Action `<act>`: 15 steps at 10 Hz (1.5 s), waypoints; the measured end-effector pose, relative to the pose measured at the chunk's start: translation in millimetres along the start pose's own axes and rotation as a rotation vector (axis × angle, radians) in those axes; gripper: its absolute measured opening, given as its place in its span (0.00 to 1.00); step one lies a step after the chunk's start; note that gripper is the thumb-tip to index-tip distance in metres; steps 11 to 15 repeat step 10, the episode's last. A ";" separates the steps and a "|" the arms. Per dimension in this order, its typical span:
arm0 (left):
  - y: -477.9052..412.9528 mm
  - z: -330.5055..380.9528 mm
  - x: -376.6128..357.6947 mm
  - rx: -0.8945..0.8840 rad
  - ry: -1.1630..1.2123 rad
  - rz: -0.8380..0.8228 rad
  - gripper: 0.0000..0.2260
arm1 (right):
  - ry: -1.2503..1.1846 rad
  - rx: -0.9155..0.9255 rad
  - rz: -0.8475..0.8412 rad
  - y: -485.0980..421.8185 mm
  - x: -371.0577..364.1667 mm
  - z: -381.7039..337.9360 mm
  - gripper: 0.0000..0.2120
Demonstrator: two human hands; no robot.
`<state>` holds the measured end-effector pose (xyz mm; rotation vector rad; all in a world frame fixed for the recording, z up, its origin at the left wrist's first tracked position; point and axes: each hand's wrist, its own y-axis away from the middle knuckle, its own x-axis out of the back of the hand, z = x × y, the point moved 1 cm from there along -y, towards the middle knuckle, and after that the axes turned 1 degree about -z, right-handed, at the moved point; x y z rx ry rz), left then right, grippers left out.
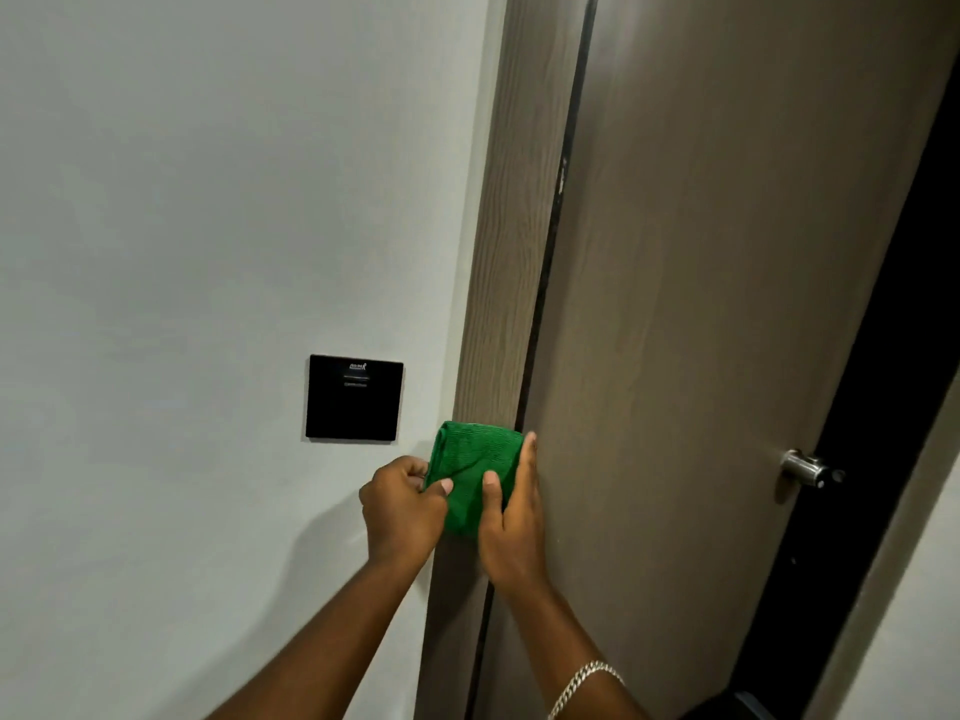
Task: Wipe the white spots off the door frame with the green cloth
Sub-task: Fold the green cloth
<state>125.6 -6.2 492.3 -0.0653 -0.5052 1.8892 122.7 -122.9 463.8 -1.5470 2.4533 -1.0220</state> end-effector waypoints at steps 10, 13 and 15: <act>310.0 -419.2 -56.6 0.866 -0.337 -0.453 0.17 | 0.342 -0.873 -0.365 385.7 -64.9 346.7 0.19; 310.0 -419.2 -56.6 0.866 -0.337 -0.453 0.17 | 0.342 -0.873 -0.365 385.7 -64.9 346.7 0.19; 310.0 -419.2 -56.6 0.866 -0.337 -0.453 0.17 | 0.342 -0.873 -0.365 385.7 -64.9 346.7 0.19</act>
